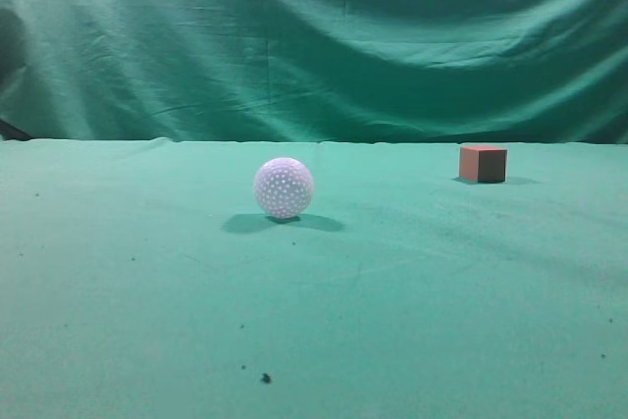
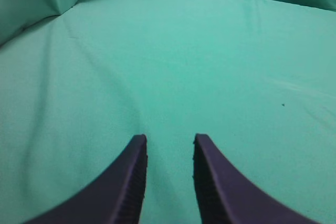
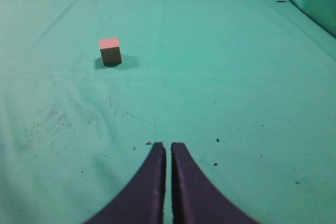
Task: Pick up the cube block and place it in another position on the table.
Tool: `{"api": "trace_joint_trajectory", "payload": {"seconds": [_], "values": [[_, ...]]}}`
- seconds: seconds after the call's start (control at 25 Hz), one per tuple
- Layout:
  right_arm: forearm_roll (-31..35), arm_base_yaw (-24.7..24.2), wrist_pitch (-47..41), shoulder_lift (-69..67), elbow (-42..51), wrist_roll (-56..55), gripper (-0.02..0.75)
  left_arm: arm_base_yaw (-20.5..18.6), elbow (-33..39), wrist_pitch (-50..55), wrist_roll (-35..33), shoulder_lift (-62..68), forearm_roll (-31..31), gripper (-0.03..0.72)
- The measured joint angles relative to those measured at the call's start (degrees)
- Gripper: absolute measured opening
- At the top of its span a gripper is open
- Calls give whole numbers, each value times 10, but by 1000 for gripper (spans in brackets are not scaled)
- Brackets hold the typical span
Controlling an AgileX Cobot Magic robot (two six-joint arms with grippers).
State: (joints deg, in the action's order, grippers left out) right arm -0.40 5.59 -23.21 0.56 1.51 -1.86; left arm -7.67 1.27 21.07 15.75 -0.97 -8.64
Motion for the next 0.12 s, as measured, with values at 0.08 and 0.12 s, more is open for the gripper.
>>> {"api": "trace_joint_trajectory", "payload": {"seconds": [0.08,0.12], "values": [[0,0,0,0,0,0,0,0,0,0,0,0,0,235],[0,0,0,0,0,0,0,0,0,0,0,0,0,235]]}}
